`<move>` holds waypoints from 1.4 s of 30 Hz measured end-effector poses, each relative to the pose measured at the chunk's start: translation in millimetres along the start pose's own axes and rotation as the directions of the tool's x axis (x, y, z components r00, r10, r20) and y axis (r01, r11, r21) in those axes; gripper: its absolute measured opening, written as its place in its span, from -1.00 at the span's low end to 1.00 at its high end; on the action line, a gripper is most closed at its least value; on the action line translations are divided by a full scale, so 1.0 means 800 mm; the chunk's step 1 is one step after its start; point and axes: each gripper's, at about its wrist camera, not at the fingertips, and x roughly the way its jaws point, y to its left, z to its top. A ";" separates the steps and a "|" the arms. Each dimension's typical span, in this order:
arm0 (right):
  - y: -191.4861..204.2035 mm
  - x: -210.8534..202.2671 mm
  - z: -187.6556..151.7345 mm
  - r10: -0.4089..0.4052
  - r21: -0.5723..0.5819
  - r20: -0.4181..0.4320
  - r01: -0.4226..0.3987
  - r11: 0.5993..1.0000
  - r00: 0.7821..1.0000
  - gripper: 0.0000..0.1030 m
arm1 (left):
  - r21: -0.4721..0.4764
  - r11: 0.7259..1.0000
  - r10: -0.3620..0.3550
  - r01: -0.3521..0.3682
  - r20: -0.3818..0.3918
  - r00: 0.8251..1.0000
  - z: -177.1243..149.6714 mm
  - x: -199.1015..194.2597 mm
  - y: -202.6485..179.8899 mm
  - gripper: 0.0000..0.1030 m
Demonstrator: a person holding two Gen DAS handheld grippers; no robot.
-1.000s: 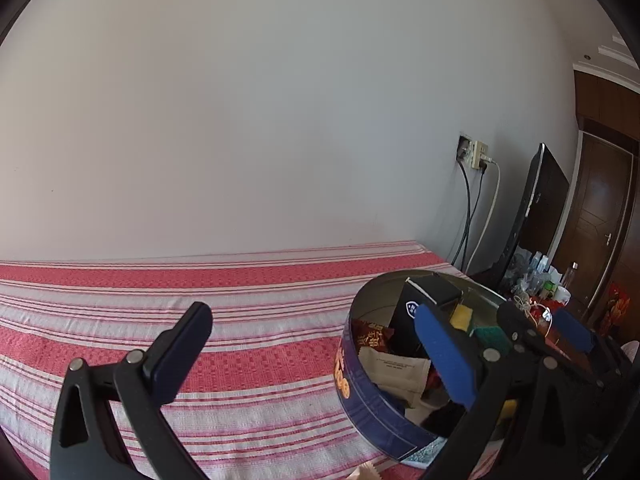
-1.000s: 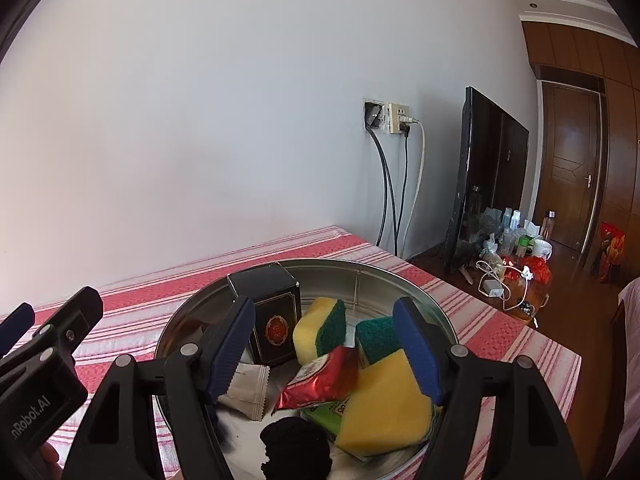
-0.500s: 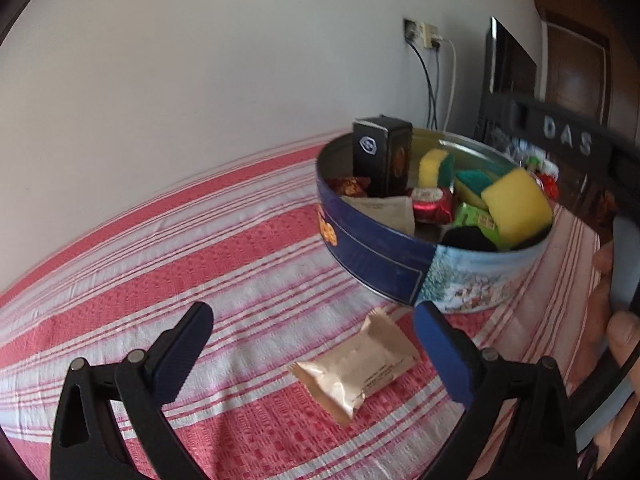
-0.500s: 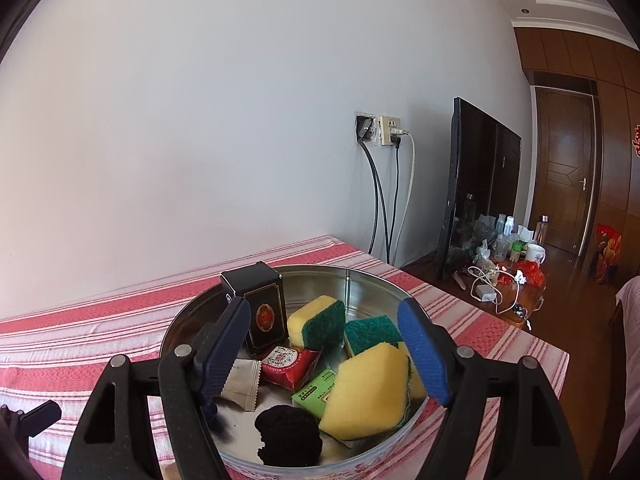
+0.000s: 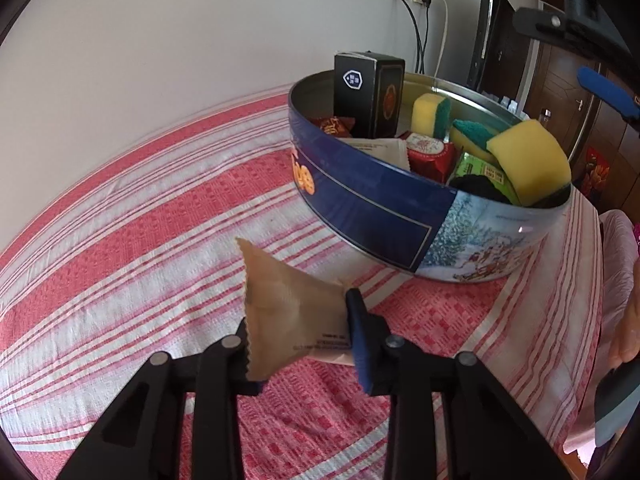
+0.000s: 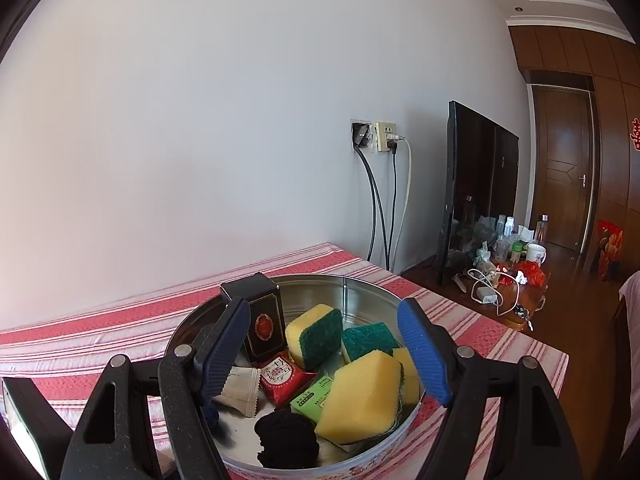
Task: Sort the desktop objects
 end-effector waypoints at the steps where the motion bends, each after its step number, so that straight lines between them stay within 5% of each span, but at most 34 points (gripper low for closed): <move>1: -0.001 0.001 -0.001 -0.001 0.002 -0.001 0.001 1.000 1.000 0.52 | -0.017 1.000 -0.011 0.012 0.023 1.000 0.001 -0.007 0.004 -0.43; 3: -0.004 0.001 -0.001 -0.004 0.011 -0.001 0.004 1.000 1.000 0.52 | -0.053 0.998 -0.037 0.041 0.076 0.996 0.009 -0.024 0.013 -0.66; 6: -0.010 0.004 -0.001 -0.009 0.026 -0.001 0.009 1.000 1.000 0.52 | -0.098 0.992 -0.065 0.081 0.157 0.985 0.028 -0.051 0.025 -0.65; 13: -0.026 0.007 0.004 -0.037 0.054 0.007 0.037 0.998 0.999 0.52 | -0.044 0.986 -0.140 0.158 0.272 0.952 0.103 -0.064 -0.004 -0.64; 15: -0.032 0.007 0.006 -0.050 0.065 0.012 0.049 0.997 0.999 0.52 | -0.027 0.984 -0.159 0.174 0.284 0.945 0.121 -0.056 -0.020 -0.55; 17: -0.036 0.008 0.010 -0.059 0.073 0.008 0.058 0.996 0.998 0.52 | -0.021 0.994 -0.097 0.107 0.283 0.954 0.132 -0.048 -0.036 0.33; 18: -0.037 0.010 0.012 -0.064 0.074 0.004 0.064 0.995 0.998 0.50 | -0.043 0.998 -0.031 0.046 0.303 0.953 0.133 -0.048 -0.037 0.44; 20: -0.042 0.013 0.014 -0.098 0.084 -0.006 0.098 0.992 0.995 0.55 | -0.070 0.997 -0.016 0.042 0.344 0.939 0.130 -0.054 -0.031 0.71; 22: -0.049 0.014 0.014 -0.072 0.110 -0.012 0.073 0.991 0.997 0.57 | -0.091 0.993 -0.035 0.072 0.361 0.932 0.125 -0.058 -0.020 0.75; 30: -0.037 0.011 0.004 -0.063 0.090 -0.015 0.065 0.994 0.998 0.57 | -0.132 0.991 0.038 0.013 0.374 0.927 0.108 -0.065 -0.004 0.77; 34: -0.028 0.006 0.002 -0.045 0.086 -0.018 0.046 0.995 0.999 0.58 | -0.136 0.990 0.092 -0.040 0.405 0.910 0.094 -0.075 -0.005 0.98; 42: -0.010 -0.011 0.000 -0.024 0.062 -0.015 0.025 0.998 1.000 0.63 | -0.162 0.985 0.112 -0.051 0.395 0.912 0.081 -0.091 0.013 0.98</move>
